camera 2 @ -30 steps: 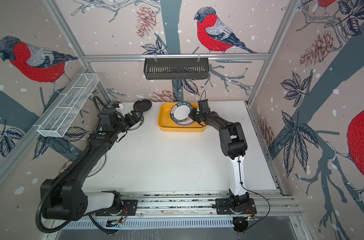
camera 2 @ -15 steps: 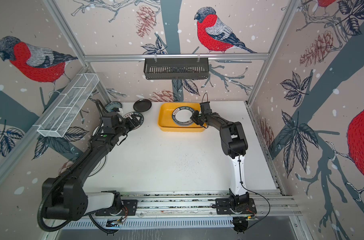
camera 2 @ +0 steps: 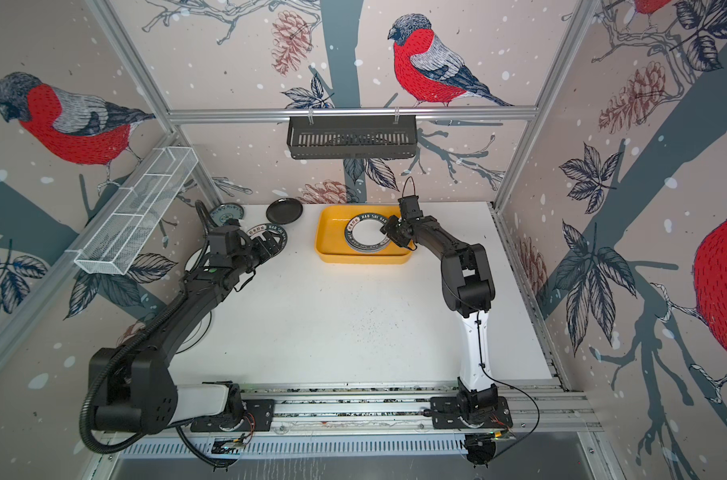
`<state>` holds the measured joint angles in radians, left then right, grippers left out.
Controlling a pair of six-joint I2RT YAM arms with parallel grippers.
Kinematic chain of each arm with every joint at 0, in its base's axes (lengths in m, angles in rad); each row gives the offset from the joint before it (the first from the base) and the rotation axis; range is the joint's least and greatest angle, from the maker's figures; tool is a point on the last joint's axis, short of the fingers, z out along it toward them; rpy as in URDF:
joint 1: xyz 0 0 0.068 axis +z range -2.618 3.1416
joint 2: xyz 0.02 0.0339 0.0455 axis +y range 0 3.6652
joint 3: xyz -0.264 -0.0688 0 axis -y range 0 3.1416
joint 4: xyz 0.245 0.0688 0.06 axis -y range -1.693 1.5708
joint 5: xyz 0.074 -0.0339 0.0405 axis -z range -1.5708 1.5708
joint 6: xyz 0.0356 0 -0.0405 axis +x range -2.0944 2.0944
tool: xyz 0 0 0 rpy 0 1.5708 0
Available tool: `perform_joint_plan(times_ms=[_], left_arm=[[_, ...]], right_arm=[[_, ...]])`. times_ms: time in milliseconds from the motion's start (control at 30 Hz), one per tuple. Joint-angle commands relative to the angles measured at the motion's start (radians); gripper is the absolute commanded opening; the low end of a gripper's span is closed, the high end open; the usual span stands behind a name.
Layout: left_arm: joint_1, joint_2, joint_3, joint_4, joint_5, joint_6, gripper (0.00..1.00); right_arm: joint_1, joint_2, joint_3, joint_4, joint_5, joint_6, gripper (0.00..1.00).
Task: Place the plates into the plastic bin on the countertop
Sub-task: 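Open the right gripper onto the stack while the left reaches the next plate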
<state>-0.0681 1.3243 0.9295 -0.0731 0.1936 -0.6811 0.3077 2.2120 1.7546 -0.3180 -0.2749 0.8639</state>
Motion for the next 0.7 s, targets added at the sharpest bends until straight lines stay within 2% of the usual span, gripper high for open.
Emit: perform_joint_plan(times_ms=[0, 200, 367, 500, 667], left_arm=[[0.003, -0.002, 0.001, -0.037, -0.059, 0.0, 0.96], [0.009, 0.004, -0.002, -0.073, -0.135, -0.001, 0.97], [0.029, 0.016, -0.03, -0.049, -0.204, -0.013, 0.97], [0.099, 0.074, -0.043, -0.033, -0.157, -0.05, 0.96], [0.212, 0.183, -0.035, -0.005, 0.009, -0.088, 0.96]], right_arm=[[0.005, -0.004, 0.011, -0.112, 0.069, -0.052, 0.7], [0.018, -0.046, -0.001, -0.113, 0.113, -0.068, 0.87], [0.041, -0.131, -0.044, -0.063, 0.149, -0.121, 0.91], [0.055, -0.222, -0.111, 0.003, 0.169, -0.14, 1.0], [0.07, -0.317, -0.164, 0.087, 0.162, -0.166, 1.0]])
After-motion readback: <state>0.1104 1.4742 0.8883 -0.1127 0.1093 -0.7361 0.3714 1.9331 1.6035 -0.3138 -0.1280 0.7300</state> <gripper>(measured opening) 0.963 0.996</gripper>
